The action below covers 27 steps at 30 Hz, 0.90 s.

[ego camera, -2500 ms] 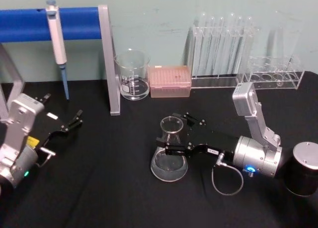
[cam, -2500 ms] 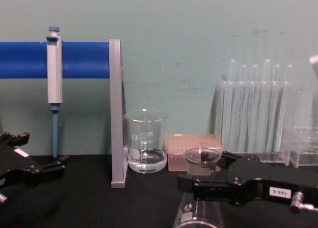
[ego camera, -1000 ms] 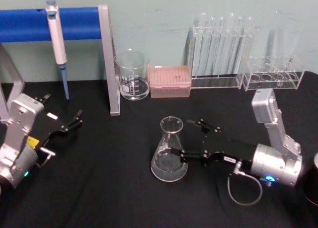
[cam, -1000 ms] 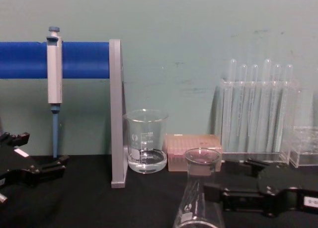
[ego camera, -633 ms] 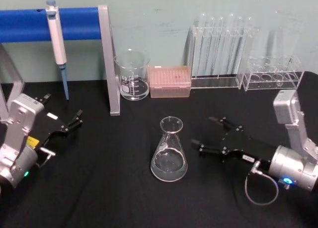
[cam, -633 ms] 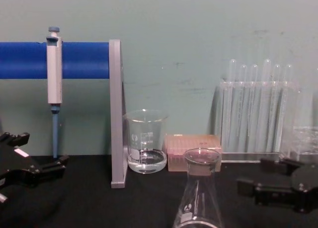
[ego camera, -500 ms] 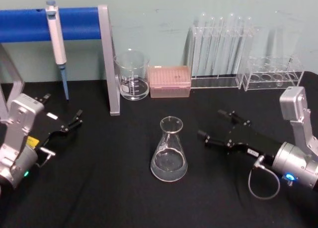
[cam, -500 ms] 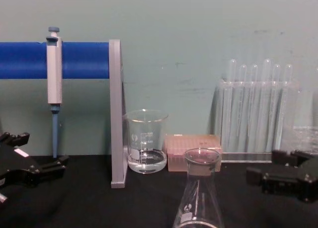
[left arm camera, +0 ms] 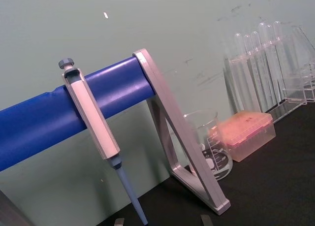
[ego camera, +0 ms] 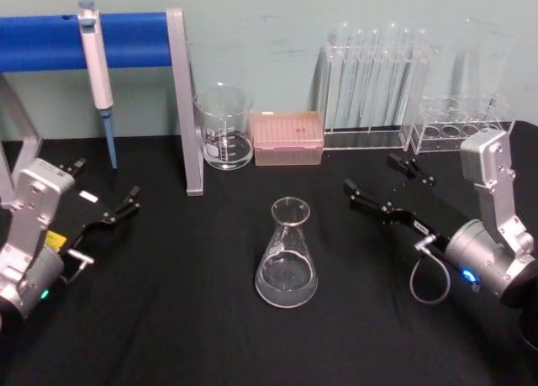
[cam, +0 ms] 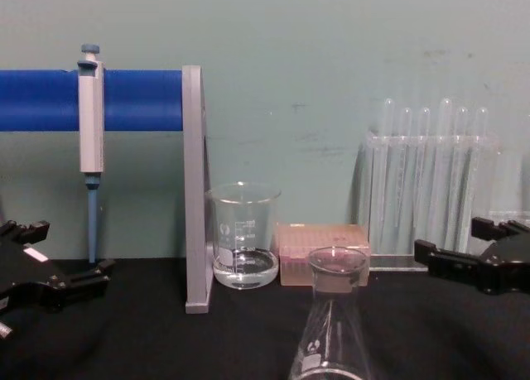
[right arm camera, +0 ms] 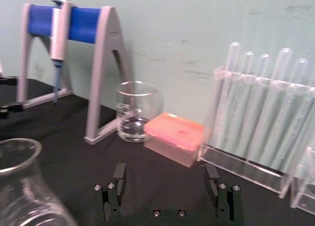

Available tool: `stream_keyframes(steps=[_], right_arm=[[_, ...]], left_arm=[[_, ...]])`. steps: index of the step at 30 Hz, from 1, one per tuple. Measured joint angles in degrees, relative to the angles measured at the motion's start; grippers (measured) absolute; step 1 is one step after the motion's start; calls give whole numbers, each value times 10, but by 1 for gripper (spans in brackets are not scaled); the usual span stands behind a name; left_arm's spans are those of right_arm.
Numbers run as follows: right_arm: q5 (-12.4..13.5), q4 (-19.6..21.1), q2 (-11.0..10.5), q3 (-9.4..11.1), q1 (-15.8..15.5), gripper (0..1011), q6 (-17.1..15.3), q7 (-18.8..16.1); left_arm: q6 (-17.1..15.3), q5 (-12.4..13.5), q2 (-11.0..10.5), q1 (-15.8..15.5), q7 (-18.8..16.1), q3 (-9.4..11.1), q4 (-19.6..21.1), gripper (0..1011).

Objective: Grasp the erlenmeyer flask with one hand, shake it three times, then place it back.

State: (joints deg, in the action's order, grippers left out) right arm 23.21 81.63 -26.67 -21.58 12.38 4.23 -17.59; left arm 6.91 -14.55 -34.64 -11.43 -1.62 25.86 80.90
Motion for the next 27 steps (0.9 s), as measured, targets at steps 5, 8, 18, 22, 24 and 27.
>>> stream_keyframes(steps=[5,8,18,22,24,27], right_arm=[[-24,-10,18,3,4,1000,-4,33],[-37,-21,29,5,9,1000,-7,46],[-51,-52,50,11,17,1000,-14,48],[-56,-59,54,14,17,1000,-17,45],[-59,-62,57,16,17,1000,-19,44],[-61,-63,59,18,16,1000,-20,43]], left_arm=[[0,0,0,0,0,0,0,1001],[0,0,0,0,0,0,0,1001],[0,0,0,0,0,0,0,1001],[0,0,0,0,0,0,0,1001],[0,0,0,0,0,0,0,1001],[0,0,0,0,0,0,0,1001]])
